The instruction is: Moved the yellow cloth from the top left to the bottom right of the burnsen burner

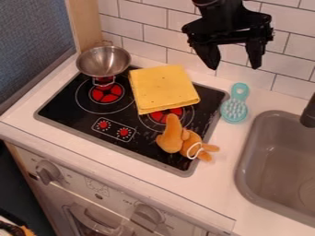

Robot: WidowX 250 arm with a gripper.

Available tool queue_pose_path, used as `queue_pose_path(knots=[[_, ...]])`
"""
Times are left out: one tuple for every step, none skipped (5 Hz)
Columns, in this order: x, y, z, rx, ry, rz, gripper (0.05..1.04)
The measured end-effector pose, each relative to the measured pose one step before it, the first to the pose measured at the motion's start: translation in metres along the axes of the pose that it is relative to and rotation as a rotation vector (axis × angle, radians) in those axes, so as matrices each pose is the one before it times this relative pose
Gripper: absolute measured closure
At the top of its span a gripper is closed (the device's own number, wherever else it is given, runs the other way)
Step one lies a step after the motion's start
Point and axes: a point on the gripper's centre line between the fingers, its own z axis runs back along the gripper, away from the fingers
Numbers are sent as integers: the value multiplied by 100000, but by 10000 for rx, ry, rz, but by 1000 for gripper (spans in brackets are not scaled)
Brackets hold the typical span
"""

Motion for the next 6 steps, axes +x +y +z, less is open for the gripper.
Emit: queue_pose_path(knots=[[-545, 403, -858, 78, 346, 30, 84], [520, 1777, 699, 208, 80, 98, 84], [1848, 1889, 1164, 498, -40, -291, 84], [941, 2138, 629, 644, -106, -201, 84], [289, 1297, -782, 669, 125, -412, 84], [157, 843, -1125, 382, -46, -139, 84]])
